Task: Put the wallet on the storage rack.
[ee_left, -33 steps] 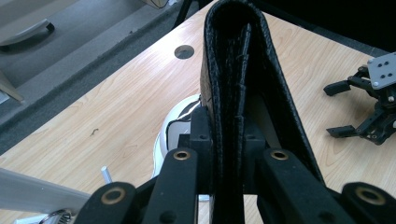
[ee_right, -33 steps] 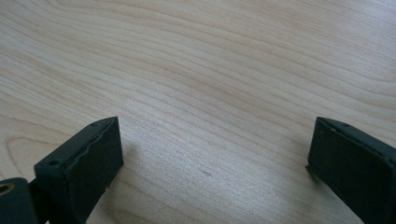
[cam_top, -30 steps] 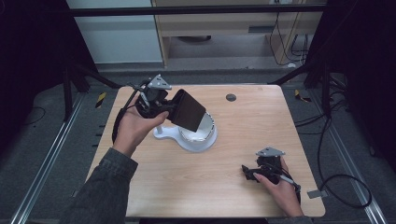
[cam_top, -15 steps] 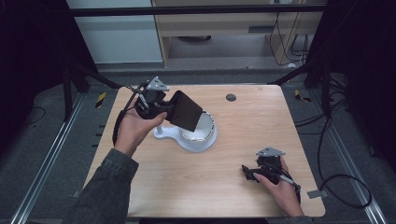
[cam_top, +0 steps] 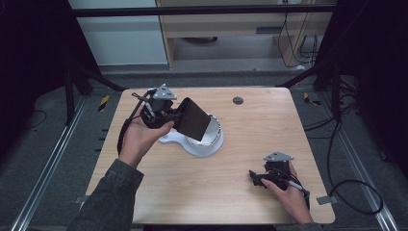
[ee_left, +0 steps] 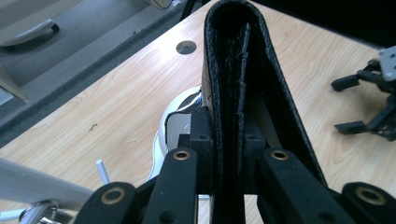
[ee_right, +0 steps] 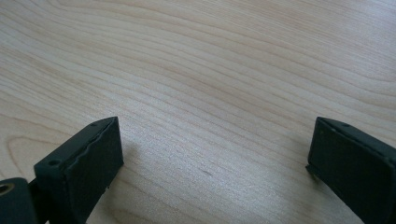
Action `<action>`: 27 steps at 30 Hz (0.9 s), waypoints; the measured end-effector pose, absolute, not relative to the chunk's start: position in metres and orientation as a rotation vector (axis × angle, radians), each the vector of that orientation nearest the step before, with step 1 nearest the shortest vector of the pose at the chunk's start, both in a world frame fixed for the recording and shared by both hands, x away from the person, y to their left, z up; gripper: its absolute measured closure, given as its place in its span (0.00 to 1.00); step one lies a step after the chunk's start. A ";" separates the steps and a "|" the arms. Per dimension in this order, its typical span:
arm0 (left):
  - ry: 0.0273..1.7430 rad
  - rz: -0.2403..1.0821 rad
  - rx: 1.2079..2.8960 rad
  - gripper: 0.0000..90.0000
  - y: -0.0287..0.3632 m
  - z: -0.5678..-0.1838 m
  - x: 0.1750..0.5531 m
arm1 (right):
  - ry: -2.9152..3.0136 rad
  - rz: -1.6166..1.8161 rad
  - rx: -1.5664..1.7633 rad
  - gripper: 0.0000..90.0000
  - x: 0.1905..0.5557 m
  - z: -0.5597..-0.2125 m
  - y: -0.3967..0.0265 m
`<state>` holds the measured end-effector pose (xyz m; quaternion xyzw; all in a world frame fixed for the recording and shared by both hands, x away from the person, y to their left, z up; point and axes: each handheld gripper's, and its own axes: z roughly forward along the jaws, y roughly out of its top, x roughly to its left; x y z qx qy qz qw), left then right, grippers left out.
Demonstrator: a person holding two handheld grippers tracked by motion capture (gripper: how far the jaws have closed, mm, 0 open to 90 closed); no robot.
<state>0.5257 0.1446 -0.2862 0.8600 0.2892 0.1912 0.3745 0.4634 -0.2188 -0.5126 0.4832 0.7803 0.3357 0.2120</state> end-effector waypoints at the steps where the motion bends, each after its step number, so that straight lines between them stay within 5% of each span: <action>1: 0.741 0.488 2.206 0.90 0.143 -0.288 0.526 | 2.167 0.932 1.342 0.04 0.463 -0.513 -0.219; 27: 0.796 0.404 2.249 0.89 0.114 -0.326 0.558 | 2.167 0.932 1.345 0.04 0.463 -0.513 -0.218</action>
